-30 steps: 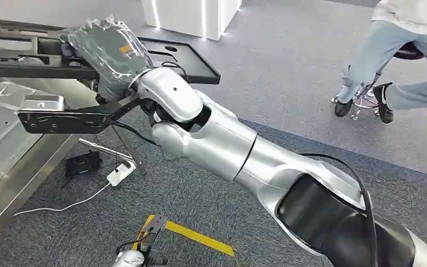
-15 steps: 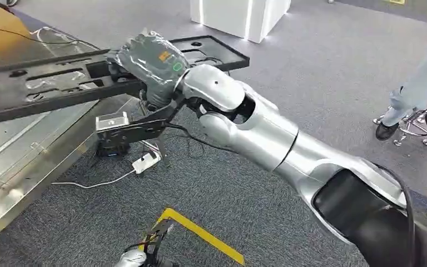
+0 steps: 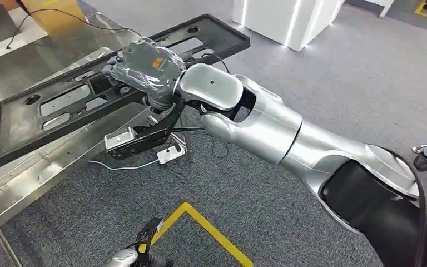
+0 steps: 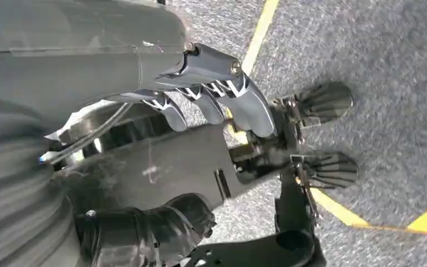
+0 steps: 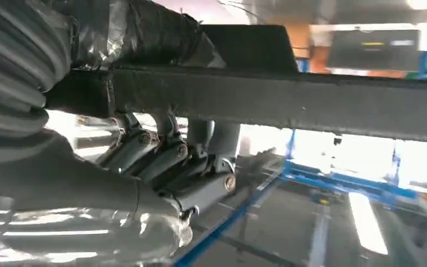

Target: Take the parts from the cabinet and place them on the table.

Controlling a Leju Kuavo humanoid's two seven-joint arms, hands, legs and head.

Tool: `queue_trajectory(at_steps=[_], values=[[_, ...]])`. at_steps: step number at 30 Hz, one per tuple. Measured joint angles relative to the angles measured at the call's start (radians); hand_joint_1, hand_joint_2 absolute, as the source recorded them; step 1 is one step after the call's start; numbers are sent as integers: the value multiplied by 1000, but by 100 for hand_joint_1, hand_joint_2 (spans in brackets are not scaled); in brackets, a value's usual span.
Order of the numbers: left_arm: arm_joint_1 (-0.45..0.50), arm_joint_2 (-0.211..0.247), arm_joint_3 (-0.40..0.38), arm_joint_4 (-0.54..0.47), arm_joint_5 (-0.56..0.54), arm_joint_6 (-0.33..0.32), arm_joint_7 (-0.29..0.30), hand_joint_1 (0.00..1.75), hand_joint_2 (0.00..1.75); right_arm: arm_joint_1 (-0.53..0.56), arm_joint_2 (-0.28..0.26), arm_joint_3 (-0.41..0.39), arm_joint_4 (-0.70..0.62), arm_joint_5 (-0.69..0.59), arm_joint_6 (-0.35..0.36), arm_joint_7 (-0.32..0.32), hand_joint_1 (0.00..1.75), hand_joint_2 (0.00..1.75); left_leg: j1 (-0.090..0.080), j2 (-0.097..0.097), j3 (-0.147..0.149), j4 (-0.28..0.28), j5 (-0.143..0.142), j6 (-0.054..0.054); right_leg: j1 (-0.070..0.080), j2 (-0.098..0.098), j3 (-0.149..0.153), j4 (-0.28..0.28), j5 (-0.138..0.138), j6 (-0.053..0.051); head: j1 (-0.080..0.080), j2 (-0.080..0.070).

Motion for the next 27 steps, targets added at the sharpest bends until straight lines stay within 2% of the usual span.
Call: queue_trajectory(at_steps=[1, 2, 3, 4, 5, 6, 7, 8, 9, 10, 11, 12, 13, 14, 15, 16, 17, 18, 19, 20, 21, 22, 23, 24, 25, 26, 27], values=[[0, 0, 3, 0, 2, 0, -2, 0, 175, -5, 0, 4, 2, -2, 0, -1, 175, 175, 2, -12, 2, -4, 1, 2, -8, 62, -5, 20, -13, 5, -1, 0], [-2, 2, 7, 0, 3, 0, -3, 0, 175, -12, 0, 8, 3, -2, -1, -3, 175, 175, 4, -21, 2, -3, 4, 11, -9, 110, -31, 72, -43, 6, 0, 0], [-4, 2, 10, 0, 5, 0, -6, 0, 175, -12, 0, 8, 3, -4, -2, -5, 175, 175, 4, -30, 2, -3, 3, 14, -9, 133, -71, 154, -82, 6, 2, 0], [-4, 2, 11, 0, 11, 0, -8, 0, 175, -10, 0, 9, 6, -6, -2, -6, 175, 175, 4, -45, 2, -3, 3, 15, -8, 142, -113, 236, -113, 7, 3, 0], [-2, 2, 12, 0, 15, 0, -10, 0, 175, -8, 0, 13, 8, -8, -3, -7, 175, 175, 4, -60, 2, -2, 2, 16, -8, 143, -147, 293, -125, 7, 1, 0], [1, 2, 14, 0, 17, 0, -11, 0, 175, -7, 0, 22, 12, -12, -3, -7, 175, 175, 4, -76, 2, 0, 2, 17, -8, 143, -161, 307, -113, 7, 2, 0], [3, 3, 16, 0, 19, 0, -11, 0, 175, -5, 0, 28, 15, -13, -3, -8, 175, 175, 4, -94, 2, 3, 1, 17, -9, 144, -153, 272, -79, 5, 3, 0], [5, 5, 18, 0, 21, 0, -11, 0, 175, -6, 0, 36, 19, -14, -3, -8, 175, 175, 4, -112, 2, 7, -1, 15, -9, 150, -124, 200, -32, 2, 3, 0], [5, 5, 18, 0, 22, 0, -12, 0, 175, -7, 0, 41, 21, -14, -4, -8, 175, 175, 5, -128, 2, 13, -5, 10, -11, 171, -85, 106, 20, -2, 2, 0], [5, 5, 18, 0, 24, 0, -13, 0, 175, -7, 0, 43, 23, -15, -5, -8, 175, 175, 9, -139, -3, 19, -9, 7, -16, 225, -58, 34, 44, -6, 2, 0], [2, 5, 19, 0, 29, 0, -14, 0, 175, -9, 0, 44, 25, -17, -8, -13, 175, 175, 5, -148, -13, 26, -11, 2, -23, 252, -39, 16, 28, -9, 1, 0], [2, 6, 20, 0, 40, 1, -15, 0, 175, -10, 1, 47, 26, -19, -10, -14, 175, 175, 9, -160, -18, 29, -10, -4, -23, 239, -41, 11, 29, -6, 0, 0], [6, 6, 25, 0, 53, 2, -19, 0, 175, -11, 3, 52, 27, -20, -10, -15, 175, 175, 19, -174, -20, 24, -8, -11, -14, 227, -39, 9, 28, -9, 2, 0], [14, 7, 32, 0, 67, 2, -24, 0, 175, -11, 5, 58, 29, -21, -9, -15, 175, 175, 21, -190, -21, 18, -4, -21, -12, 214, -35, 8, 27, -15, 3, 0], [22, 18, 38, 0, 85, 11, -39, 0, 175, -11, 8, 62, 31, -23, -5, -15, 175, 175, 16, -207, -22, 15, -5, -26, -22, 197, -26, -4, 30, -18, 3, 0], [34, 22, 43, 0, 100, 24, -60, 0, 175, -11, 10, 65, 32, -26, 1, -13, 175, 175, 10, -156, -22, 27, -14, -29, -23, 183, -17, -13, 31, -22, 0, 0], [42, 24, 48, 0, 101, 46, -93, 0, 175, -15, 12, 67, 32, -28, 7, -11, 175, 175, 6, -90, -39, 65, -38, -36, -24, 171, -10, -19, 30, -27, -18, 0], [49, 29, 53, 0, 91, 82, -154, 0, 175, -22, 11, 69, 32, -29, 24, -10, 175, 175, 10, -53, -76, 134, -71, -42, -21, 156, -6, -20, 28, -31, -19, 0], [55, 34, 53, 0, 70, 109, -195, 0, 175, -23, 8, 74, 32, -29, 42, -10, 175, 175, 15, -32, -121, 217, -103, -47, -19, 139, -3, -19, 25, -34, -20, 0], [60, 38, 53, 0, 51, 129, -224, 0, 175, -23, 7, 80, 31, -26, 58, -6, 175, 175, 17, -26, -156, 277, -119, -51, -19, 121, -1, -19, 21, -34, -20, 0], [65, 40, 53, 0, 10, 145, -239, 0, 175, -22, 6, 88, 31, -21, 71, -4, 175, 175, 20, -23, -173, 301, -116, -55, -19, 107, 1, -19, 18, -34, -21, 0], [71, 45, 53, 0, -48, 152, -253, 0, 175, -22, 3, 97, 31, -17, 78, -3, 175, 175, 23, -19, -163, 275, -89, -58, -20, 91, 4, -18, 15, -32, -21, 0], [72, 51, 42, 0, -105, 154, -260, 0, 175, -22, -1, 104, 26, -14, 82, -3, 175, 175, 25, -12, -130, 208, -47, -60, -21, 76, 7, -16, 10, -29, -21, 0], [69, 59, 30, 0, -141, 154, -264, 0, 175, -24, -3, 109, 23, -13, 85, -2, 175, 175, 25, 5, -83, 121, -5, -61, -22, 64, 11, -14, 6, -25, -21, 0], [63, 64, 18, -2, -165, 154, -267, 0, 175, -27, -5, 114, 18, -13, 88, -2, 175, 175, 24, 46, -36, 39, 28, -58, -21, 52, 15, -12, 0, -20, -23, 0], [56, 66, 5, -4, -185, 154, -274, 0, 175, -30, -8, 116, 15, -13, 89, -2, 175, 175, 6, 78, -16, 9, 12, -53, -13, 43, 16, -11, -5, -12, -24, 0], [52, 68, -4, -8, -208, 154, -289, 0, 175, -34, -11, 118, 14, -12, 92, -2, 175, 175, 9, 57, -22, 6, 18, -36, -10, 32, 19, -11, -8, -7, -19, 0]])
